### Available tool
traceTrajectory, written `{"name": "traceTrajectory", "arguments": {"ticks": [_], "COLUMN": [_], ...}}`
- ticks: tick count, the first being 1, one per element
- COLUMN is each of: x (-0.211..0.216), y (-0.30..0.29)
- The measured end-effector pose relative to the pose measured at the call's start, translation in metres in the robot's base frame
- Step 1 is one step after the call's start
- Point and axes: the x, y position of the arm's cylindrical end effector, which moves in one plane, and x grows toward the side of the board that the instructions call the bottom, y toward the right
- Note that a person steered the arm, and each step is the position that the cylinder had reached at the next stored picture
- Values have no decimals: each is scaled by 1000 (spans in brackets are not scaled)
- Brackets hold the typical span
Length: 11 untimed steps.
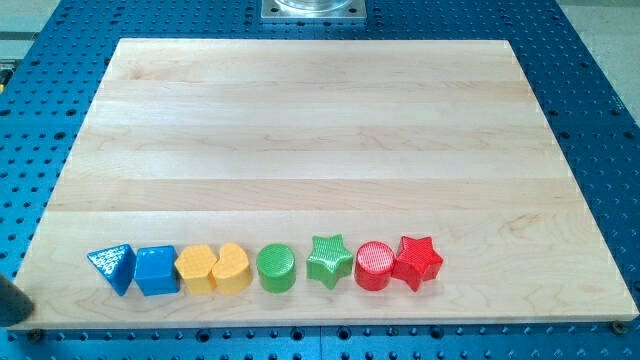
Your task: Separate the red blocks
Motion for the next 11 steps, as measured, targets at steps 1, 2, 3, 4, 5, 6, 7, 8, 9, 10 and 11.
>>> {"name": "traceTrajectory", "arguments": {"ticks": [1, 2, 3, 4, 5, 6, 7, 8, 9, 10, 11], "x": [0, 1, 0, 0, 0, 1, 1, 1, 0, 2, 2], "y": [0, 8, 49, 89, 107, 111, 111, 134, 189, 224, 254]}}
